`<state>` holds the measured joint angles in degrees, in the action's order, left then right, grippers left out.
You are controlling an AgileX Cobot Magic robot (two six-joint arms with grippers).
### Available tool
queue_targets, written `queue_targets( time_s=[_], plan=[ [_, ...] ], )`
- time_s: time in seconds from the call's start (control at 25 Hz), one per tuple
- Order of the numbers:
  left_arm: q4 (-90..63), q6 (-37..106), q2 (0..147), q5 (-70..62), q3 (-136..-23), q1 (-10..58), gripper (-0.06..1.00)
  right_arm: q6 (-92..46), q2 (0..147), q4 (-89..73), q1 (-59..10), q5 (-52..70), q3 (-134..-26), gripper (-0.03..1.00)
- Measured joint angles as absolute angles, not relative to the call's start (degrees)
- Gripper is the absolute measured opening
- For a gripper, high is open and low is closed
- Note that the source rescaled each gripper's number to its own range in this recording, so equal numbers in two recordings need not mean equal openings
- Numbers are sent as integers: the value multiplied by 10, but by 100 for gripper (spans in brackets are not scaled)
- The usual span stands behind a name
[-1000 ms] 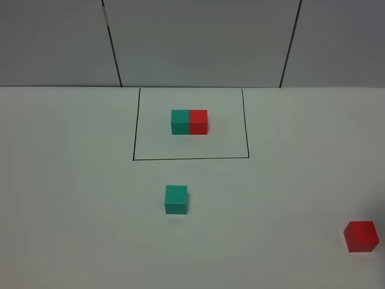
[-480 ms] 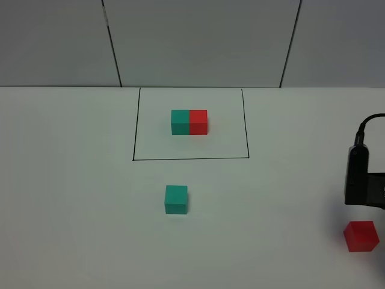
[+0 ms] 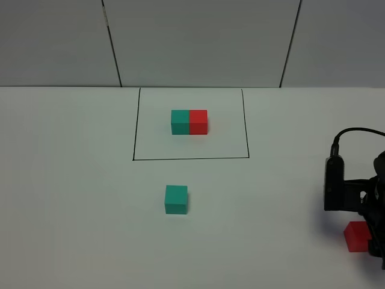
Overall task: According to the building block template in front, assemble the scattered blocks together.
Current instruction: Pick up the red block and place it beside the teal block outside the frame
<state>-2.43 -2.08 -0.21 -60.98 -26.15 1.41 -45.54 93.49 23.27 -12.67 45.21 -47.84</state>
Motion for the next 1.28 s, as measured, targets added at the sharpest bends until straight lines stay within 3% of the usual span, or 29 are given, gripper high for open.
queue_targets(
  time_s=[1.28],
  plan=[
    [-24,-21,-2,-610,-261,14,88,-467,1051,222,-127,358,-479,97]
  ],
)
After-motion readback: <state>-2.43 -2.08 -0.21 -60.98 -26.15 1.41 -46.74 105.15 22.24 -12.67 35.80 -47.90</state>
